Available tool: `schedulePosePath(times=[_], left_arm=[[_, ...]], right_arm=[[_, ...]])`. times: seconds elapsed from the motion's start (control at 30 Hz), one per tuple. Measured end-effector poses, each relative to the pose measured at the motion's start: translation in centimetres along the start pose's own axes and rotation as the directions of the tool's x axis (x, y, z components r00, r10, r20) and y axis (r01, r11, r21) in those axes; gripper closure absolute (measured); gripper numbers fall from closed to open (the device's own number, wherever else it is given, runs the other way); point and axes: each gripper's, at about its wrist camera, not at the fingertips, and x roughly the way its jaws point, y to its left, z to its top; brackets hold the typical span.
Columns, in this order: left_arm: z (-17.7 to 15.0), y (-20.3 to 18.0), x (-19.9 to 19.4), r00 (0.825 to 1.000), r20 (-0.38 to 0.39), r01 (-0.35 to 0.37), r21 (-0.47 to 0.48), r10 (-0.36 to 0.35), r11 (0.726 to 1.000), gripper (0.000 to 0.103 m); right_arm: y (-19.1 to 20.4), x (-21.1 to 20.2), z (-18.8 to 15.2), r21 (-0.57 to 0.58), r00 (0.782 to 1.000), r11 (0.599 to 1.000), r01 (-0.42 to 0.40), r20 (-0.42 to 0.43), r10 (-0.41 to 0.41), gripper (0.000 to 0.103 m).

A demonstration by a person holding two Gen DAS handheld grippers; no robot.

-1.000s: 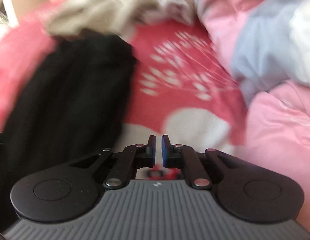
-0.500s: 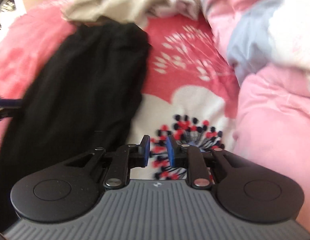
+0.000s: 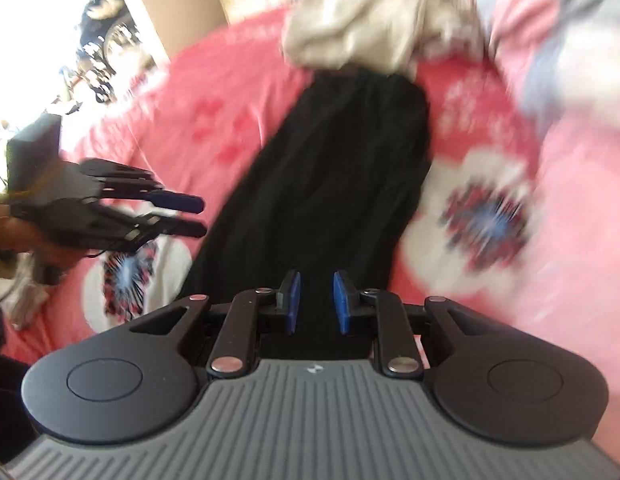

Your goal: Fold clothes

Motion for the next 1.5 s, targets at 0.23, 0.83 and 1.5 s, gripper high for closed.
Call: schedulePosePath(times=[0.23,0.83,1.5], left_arm=[[-7.7,-4.2,-0.2,0.969,-0.233,0.087,0.01,-0.082,0.996,0.07],[-9.5,-4.4,-1.7,0.963,-0.265,-0.003,-0.196,-0.05,0.981,0.07],[-9.8,-3.7,-4.9,0.954,-0.298,-0.108,-0.252,0.029,0.962,0.06]], right_arm=[[1.5,6.8,-6.2,0.073,0.992,0.997,0.002,-0.124,0.007,0.086],[0.3,0.7,-13.1,0.325,0.994,0.944,0.048,-0.107,-0.014,0.085],[-2.2,-1.0,-16.6,0.57,0.996,0.822,0.011,-0.082,0.044,0.06]])
